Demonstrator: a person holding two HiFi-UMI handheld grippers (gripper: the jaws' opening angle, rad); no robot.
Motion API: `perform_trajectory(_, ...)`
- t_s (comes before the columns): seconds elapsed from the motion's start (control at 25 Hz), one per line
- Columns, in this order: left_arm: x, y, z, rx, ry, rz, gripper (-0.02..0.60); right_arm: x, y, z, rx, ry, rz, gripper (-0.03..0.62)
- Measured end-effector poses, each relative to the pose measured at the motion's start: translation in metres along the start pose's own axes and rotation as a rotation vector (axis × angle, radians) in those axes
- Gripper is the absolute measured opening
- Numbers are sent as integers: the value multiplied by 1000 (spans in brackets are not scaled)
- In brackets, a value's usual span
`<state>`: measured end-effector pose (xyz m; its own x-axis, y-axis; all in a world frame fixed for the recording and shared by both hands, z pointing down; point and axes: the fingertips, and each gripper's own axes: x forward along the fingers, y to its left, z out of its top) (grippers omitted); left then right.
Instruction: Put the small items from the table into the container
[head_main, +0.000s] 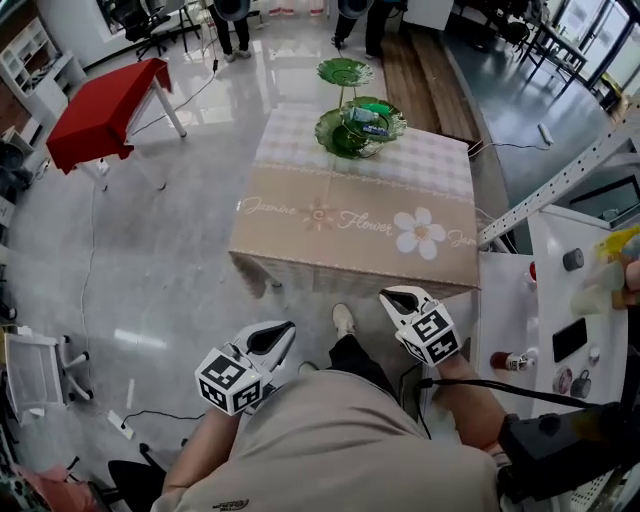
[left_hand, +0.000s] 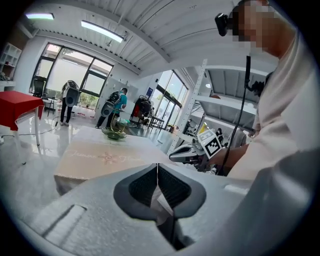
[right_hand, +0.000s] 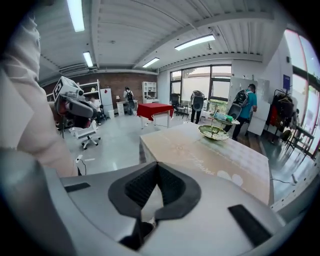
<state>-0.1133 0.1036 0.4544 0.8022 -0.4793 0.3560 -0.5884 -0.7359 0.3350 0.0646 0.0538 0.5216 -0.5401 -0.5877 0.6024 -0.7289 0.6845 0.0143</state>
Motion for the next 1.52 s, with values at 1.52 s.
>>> perform_trajectory(1.52,-88,-23,-46,-36,-69,92,9,-16,139,19,-177,-28,130,14)
